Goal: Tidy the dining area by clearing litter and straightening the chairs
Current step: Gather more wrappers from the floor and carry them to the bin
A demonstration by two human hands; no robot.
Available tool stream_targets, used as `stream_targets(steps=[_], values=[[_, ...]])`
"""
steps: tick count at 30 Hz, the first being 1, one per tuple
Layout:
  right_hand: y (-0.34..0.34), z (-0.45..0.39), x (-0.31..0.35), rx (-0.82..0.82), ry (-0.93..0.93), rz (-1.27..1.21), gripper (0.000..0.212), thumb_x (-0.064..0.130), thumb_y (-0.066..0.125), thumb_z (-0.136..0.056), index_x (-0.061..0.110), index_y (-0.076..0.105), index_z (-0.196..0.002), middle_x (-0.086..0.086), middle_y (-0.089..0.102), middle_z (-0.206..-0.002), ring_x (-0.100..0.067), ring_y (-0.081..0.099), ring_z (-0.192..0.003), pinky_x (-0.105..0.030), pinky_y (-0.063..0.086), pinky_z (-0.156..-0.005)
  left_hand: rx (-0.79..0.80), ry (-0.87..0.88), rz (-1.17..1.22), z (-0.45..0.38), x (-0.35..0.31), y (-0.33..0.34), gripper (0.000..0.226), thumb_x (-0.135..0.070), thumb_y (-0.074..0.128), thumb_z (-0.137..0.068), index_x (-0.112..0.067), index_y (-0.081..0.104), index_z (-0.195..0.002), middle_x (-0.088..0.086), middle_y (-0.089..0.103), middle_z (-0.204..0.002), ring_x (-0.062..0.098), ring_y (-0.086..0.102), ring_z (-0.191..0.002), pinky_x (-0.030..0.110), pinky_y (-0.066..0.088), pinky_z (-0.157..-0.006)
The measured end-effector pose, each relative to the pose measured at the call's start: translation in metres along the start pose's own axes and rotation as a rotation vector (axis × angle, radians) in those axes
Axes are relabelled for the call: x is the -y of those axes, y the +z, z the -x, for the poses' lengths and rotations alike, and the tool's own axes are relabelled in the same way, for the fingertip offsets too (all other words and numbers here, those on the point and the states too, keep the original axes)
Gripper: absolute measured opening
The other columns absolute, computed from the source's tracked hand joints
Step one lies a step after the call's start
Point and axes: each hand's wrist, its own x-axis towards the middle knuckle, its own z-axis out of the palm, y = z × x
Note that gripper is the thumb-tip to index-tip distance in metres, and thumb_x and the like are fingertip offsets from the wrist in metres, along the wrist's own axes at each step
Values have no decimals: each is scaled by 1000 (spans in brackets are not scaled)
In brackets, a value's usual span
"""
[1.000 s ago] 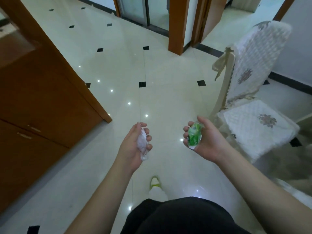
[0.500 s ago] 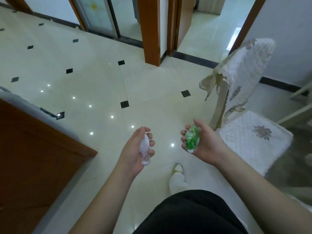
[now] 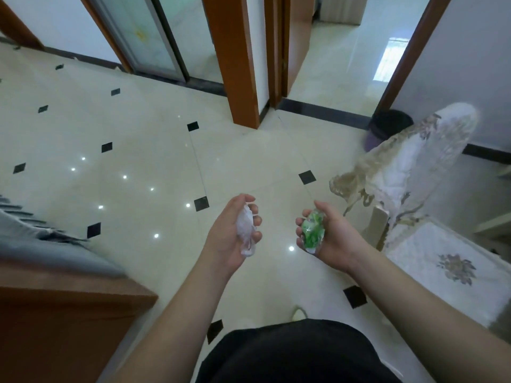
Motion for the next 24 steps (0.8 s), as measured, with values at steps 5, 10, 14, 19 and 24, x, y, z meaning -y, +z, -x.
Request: stream_targets(steps=[5,10,14,19,24], values=[[36,-57,39,-2,-45,66,27,38,51,-92,16,53,-76,-5,57,-71,-18,51,-58,-28,44,-55,-5,14,5,-65,-31,-8,14,-23,47,-96,-20,57,-87,-1,45,-79,9,44,-56,18,34,-39],[65,-121,83,-64,-94,97,28,39,52,-91,17,53,-73,-4,57,-70,-17,52,-57,-26,45,-56,51,-21,-27,-147,-98,-22,15,-31,45,-97,-25,55,-87,-3,42,-81,11,38,-57,14,32,-32],[93,-170,120,-95,-138,-42,27,38,50,-92,16,51,-77,-3,54,-68,-17,50,-55,-25,43,-53,112,-40,-76,-208,-160,-23,14,-33,47,-96,-27,55,-87,-4,43,-81,9,41,-53,13,30,-34],[118,-211,164,-143,-216,-104,28,38,48,-93,15,52,-77,-3,56,-68,-16,50,-55,-25,45,-52,191,-82,-131,-285,-205,-4,8,-31,52,-91,-24,54,-89,-3,42,-82,7,43,-58,15,32,-40],[100,-239,223,-188,-303,-177,29,39,47,-93,16,53,-76,-3,57,-68,-16,52,-55,-26,47,-52,287,-149,-167,-360,-223,49,12,-33,52,-92,-21,54,-95,-3,44,-81,7,44,-60,16,34,-42]])
